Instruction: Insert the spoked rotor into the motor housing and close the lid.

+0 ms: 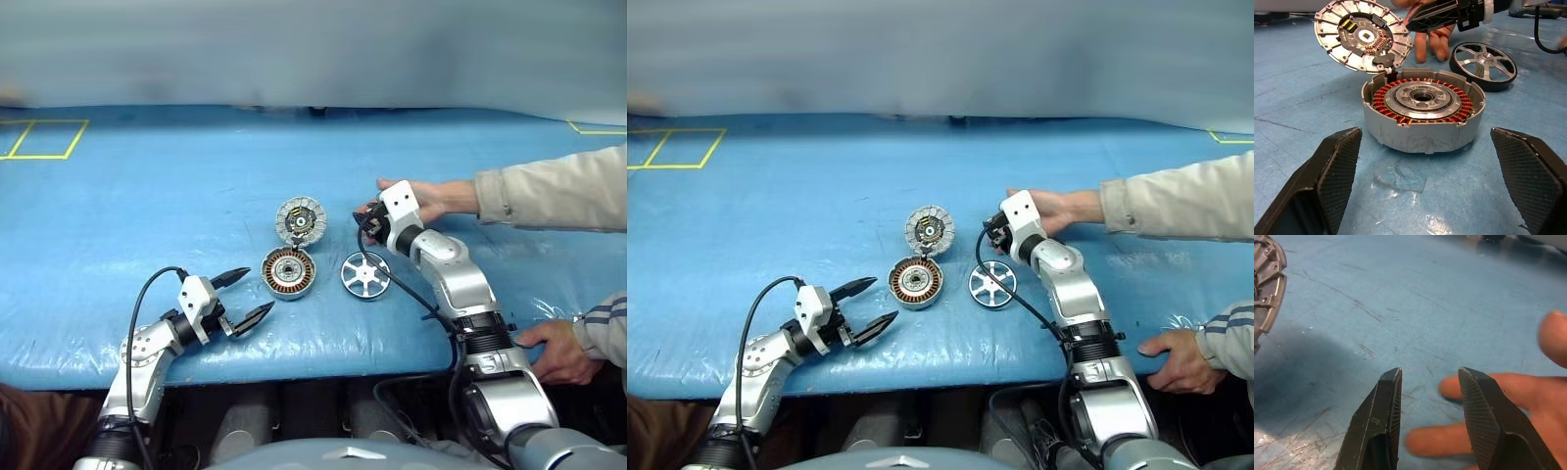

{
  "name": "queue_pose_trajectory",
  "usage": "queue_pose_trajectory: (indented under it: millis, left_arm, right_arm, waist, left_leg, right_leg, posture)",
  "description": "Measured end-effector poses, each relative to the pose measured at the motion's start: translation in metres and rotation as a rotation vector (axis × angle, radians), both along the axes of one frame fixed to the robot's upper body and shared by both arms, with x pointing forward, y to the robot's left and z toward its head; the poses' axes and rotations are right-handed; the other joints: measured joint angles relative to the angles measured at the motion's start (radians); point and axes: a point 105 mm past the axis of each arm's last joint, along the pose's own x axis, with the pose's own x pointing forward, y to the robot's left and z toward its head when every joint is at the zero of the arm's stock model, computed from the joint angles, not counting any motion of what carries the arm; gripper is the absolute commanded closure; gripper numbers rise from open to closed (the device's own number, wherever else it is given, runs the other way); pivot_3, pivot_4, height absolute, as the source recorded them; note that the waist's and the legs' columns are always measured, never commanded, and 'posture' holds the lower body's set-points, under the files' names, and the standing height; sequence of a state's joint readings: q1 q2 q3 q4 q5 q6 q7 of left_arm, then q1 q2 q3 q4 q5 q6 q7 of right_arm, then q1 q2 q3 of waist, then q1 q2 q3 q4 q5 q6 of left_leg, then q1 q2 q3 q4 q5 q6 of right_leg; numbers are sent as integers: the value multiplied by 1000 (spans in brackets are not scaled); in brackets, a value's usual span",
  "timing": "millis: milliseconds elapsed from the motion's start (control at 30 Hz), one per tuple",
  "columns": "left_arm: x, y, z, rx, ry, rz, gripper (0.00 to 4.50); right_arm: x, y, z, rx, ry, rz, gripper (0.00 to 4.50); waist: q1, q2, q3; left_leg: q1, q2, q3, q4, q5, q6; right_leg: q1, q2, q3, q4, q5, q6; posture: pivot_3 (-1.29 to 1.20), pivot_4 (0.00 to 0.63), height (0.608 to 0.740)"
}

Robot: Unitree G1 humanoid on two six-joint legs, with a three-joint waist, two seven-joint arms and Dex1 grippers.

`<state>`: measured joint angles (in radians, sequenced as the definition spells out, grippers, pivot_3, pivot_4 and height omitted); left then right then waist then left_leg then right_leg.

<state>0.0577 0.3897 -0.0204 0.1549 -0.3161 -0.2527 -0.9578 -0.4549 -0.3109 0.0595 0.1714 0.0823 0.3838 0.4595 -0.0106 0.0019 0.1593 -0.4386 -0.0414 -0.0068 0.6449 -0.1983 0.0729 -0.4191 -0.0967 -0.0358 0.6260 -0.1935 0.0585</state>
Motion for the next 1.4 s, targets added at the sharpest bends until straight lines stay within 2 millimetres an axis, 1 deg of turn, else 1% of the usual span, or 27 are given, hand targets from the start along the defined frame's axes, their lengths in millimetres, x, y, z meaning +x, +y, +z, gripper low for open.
queue_pose_trajectory:
  millis: [100, 233, 300, 400, 500, 533, 700, 833, 867, 1167, 1267, 1400]
  left_arm:
    - [0, 0, 0, 0, -1, -3, 0]
    - [0, -1, 0, 0, -2, -5, 0]
    - [0, -2, 0, -1, -1, -8, 0]
    - [-1, -2, -1, 0, 3, -9, 0]
    - [0, -4, -1, -3, 2, -18, 0]
    - [-1, -4, -1, -3, 3, -17, 0]
    - [-1, -6, -2, -3, 6, -24, 0]
    - [-1, -6, -2, -3, 8, -24, 0]
    - [-1, -6, -2, -3, 8, -24, 0]
    - [-3, -4, -7, -1, 25, -17, 0]
    - [-3, -3, -9, -1, 32, -15, 0]
    - [-3, -3, -8, 0, 24, -16, 0]
  right_arm:
    - [-5, 0, 2, 5, -2, 3, 2612]
    - [-18, -3, 7, 8, -4, 29, 2612]
    - [-34, -8, 7, -53, 14, 97, 2612]
    - [-66, -16, -3, -207, 91, 238, 2612]
    - [-86, -17, -11, -303, 149, 323, 2612]
    - [-89, -18, -12, -321, 159, 333, 2612]
    - [-94, -24, -10, -403, 167, 339, 2612]
    - [-98, -23, -14, -408, 188, 345, 2612]
    - [-99, -23, -16, -411, 193, 344, 2612]
    - [-107, -23, -17, -395, 201, 335, 2612]
    - [-108, -22, -12, -381, 185, 331, 2612]
    - [-108, -22, 1, -337, 147, 310, 2612]
  waist:
    - [0, 0, 0]
    - [2, 0, 0]
    - [7, 0, 0]
    - [13, 0, 0]
    - [8, 0, 1]
    - [7, 0, 1]
    - [11, -1, 1]
    - [18, -1, 1]
    - [21, -1, 1]
    - [31, -1, 1]
    - [31, -1, 1]
    - [32, -1, 1]
  left_leg:
    - [0, 0, 0, 0, 0, 0]
    - [0, 0, 0, 0, 0, 0]
    - [-1, 0, 0, 1, -1, 1]
    - [-1, 0, 0, 2, -1, 2]
    - [-1, 1, 0, 2, -3, -2]
    - [-1, 1, 0, 3, -4, -3]
    - [-2, 1, 0, 3, -4, -3]
    - [-4, 1, 0, 3, -4, -3]
    - [-5, 1, 0, 3, -4, -3]
    - [-7, 1, 0, 4, -4, -3]
    - [-7, 1, 0, 4, -4, -3]
    - [-7, 1, 0, 5, -4, -3]
  right_leg:
    - [0, 0, 0, 0, 0, 0]
    - [0, 0, 0, 0, 0, 0]
    - [0, -1, -1, -1, 0, 0]
    - [0, -1, -1, -1, -1, 1]
    - [0, -2, -1, -1, -3, 5]
    - [1, -2, -1, -1, -3, 5]
    - [1, -3, -2, -1, -3, 5]
    - [-1, -3, -3, -2, -3, 4]
    - [-2, -3, -3, -2, -1, 2]
    - [-4, -2, -3, -1, 0, 2]
    - [-4, -2, -3, -1, 0, 2]
    - [-4, -2, -3, -1, 0, 2]
  posture:
    - [0, 150, 740]
    - [0, 150, 740]
    - [0, 150, 740]
    - [0, 150, 740]
    - [0, 150, 740]
    - [0, 150, 740]
    - [0, 150, 740]
    - [0, 150, 740]
    - [0, 150, 740]
    - [0, 150, 740]
    - [0, 150, 740]
    - [0, 150, 740]
